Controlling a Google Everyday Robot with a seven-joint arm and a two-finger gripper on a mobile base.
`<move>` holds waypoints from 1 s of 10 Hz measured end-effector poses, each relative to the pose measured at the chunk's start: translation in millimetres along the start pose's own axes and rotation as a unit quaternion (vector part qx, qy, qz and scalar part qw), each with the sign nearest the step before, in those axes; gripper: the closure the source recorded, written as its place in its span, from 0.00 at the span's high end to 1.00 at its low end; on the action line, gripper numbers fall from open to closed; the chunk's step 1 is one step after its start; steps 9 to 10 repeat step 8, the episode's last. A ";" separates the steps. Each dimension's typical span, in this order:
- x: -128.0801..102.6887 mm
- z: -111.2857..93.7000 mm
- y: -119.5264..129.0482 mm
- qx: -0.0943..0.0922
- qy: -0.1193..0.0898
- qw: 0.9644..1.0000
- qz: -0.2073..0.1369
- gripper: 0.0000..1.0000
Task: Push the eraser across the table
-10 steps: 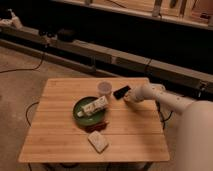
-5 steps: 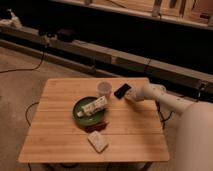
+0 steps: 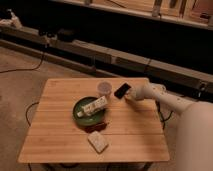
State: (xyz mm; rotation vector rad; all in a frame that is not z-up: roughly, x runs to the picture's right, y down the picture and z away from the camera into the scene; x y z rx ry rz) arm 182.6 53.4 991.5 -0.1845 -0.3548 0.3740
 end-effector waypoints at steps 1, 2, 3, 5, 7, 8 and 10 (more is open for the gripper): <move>-0.3 -0.3 -0.3 0.000 0.000 1.000 0.000 0.80; -0.6 -0.6 -0.1 0.000 0.000 1.000 0.000 0.80; -0.5 -0.6 0.7 -0.001 0.000 1.000 0.000 0.80; -0.3 -0.4 2.4 -0.002 0.000 1.000 0.000 0.80; -0.2 -0.3 3.2 -0.003 0.000 1.000 -0.001 0.80; -0.1 -0.2 3.6 -0.003 0.000 1.000 -0.001 0.80; -0.1 -0.2 3.6 -0.003 0.000 1.000 -0.001 0.80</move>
